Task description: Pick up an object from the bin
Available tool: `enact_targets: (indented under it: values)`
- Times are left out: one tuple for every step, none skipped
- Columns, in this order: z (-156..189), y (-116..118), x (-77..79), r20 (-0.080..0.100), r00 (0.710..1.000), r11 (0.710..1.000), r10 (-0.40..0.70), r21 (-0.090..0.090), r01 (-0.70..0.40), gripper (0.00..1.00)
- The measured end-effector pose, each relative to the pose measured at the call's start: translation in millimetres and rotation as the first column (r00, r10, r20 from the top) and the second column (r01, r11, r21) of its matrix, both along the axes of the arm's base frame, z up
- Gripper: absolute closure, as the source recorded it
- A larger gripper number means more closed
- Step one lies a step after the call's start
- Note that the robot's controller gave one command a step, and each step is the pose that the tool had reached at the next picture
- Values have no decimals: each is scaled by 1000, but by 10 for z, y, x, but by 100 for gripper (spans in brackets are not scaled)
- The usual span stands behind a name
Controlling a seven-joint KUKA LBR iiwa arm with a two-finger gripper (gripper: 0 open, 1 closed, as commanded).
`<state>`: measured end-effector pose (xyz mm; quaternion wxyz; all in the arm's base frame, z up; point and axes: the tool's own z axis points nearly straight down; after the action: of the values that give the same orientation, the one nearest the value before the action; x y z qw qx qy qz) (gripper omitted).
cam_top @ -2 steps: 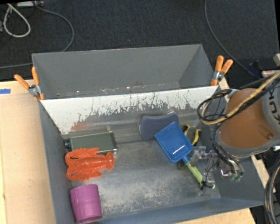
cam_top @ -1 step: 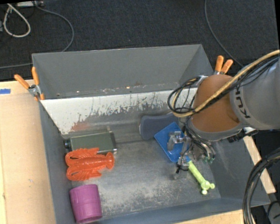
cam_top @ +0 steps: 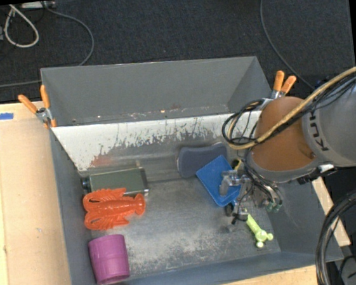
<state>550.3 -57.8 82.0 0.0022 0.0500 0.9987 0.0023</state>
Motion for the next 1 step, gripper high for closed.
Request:
enact_targets:
  values:
    - [168, -239, 247, 5, 998, 998, 63, 0, -63, 0]
